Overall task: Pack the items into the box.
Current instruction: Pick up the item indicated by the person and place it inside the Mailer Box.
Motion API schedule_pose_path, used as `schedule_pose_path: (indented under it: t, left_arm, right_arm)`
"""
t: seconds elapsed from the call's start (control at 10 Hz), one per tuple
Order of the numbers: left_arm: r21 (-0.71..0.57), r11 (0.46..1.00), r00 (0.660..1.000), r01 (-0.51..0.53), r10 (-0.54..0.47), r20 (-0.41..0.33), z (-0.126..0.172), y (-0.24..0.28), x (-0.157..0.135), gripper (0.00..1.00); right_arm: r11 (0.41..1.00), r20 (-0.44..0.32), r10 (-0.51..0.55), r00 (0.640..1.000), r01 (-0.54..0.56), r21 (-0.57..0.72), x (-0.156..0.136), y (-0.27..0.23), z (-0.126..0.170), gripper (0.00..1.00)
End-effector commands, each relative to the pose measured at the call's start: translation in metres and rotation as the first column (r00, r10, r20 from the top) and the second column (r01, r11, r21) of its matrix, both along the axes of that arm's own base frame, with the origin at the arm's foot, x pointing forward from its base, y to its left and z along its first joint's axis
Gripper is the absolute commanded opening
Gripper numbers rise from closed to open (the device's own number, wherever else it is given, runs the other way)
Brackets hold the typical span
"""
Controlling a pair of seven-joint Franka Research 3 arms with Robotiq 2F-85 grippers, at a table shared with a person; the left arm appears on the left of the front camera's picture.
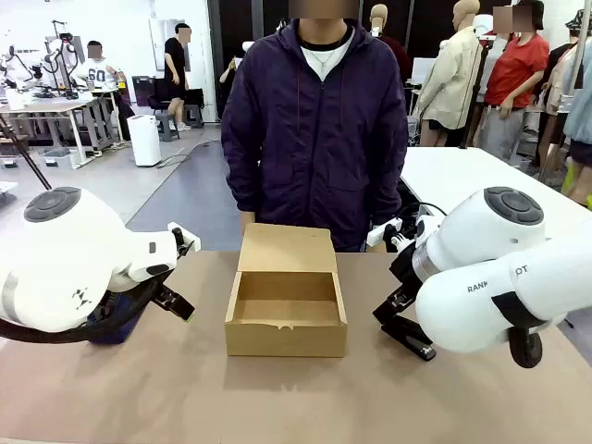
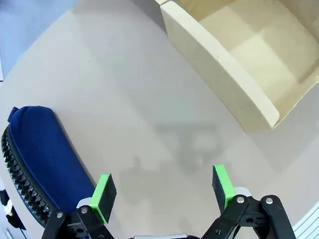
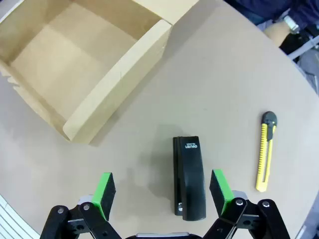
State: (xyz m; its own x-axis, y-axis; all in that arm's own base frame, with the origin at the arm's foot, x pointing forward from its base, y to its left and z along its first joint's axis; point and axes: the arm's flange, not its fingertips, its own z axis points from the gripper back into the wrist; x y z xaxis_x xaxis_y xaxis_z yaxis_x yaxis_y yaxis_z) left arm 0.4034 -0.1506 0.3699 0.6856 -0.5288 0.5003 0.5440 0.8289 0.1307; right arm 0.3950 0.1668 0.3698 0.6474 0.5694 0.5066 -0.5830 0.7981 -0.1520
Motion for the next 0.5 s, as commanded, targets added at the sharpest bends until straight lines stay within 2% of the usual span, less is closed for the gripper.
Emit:
schedule_pose_path:
  t: [0.0,0.4]
  left_arm:
    - [0.000,1.000,1.000,0.000,0.000,0.000,0.0002,0.0000,0.0000,1.00]
    - [0.000,1.000,1.000,0.000,0.000,0.000,0.0002,0.0000,0.0000,1.00]
  right_arm:
    - [1.000,0.000,0.000,1.000,0.000,0.000,0.0000,0.0000,0.0001,1.00]
    - [1.000,0.000,0.000,1.000,0.000,0.000,0.0000,0.0000,0.0001,1.00]
